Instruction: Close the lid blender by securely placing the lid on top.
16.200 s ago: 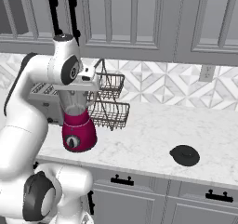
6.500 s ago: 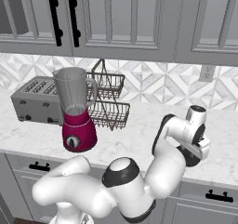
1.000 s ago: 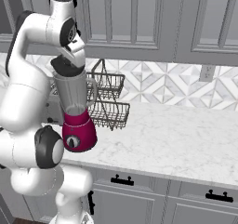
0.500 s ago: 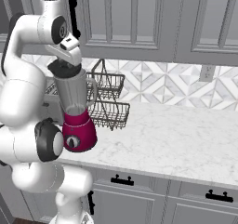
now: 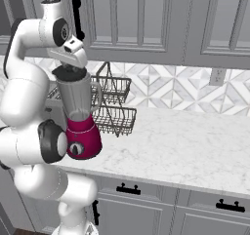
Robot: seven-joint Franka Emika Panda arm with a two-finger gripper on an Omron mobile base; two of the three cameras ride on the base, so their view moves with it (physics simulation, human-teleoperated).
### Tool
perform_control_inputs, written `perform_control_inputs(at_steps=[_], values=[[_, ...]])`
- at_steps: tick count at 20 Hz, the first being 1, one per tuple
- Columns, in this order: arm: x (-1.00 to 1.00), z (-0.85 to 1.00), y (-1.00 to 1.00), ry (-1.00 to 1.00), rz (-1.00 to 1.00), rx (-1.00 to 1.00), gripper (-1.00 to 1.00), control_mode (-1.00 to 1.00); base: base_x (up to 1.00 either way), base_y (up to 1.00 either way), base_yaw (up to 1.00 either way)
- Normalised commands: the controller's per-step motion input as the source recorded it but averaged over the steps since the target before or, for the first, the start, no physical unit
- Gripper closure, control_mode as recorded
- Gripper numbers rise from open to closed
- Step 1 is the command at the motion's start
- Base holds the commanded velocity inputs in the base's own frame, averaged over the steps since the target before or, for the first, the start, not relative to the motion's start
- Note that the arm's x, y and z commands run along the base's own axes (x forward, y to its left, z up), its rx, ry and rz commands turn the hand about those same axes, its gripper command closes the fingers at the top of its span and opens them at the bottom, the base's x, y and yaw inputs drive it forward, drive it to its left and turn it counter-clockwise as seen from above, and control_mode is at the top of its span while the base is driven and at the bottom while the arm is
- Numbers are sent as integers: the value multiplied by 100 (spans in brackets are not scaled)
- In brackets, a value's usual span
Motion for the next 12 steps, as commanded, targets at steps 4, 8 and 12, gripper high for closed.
perform_control_inputs(at_steps=[4, 8, 12], values=[[29, 0, 0, 0, 2, -6, 100, -100, 0, 0, 0], [11, -1, 0, 0, 0, -6, 100, -100, 0, 0, 0], [5, -12, 0, 0, 1, -5, 100, -100, 0, 0, 0]])
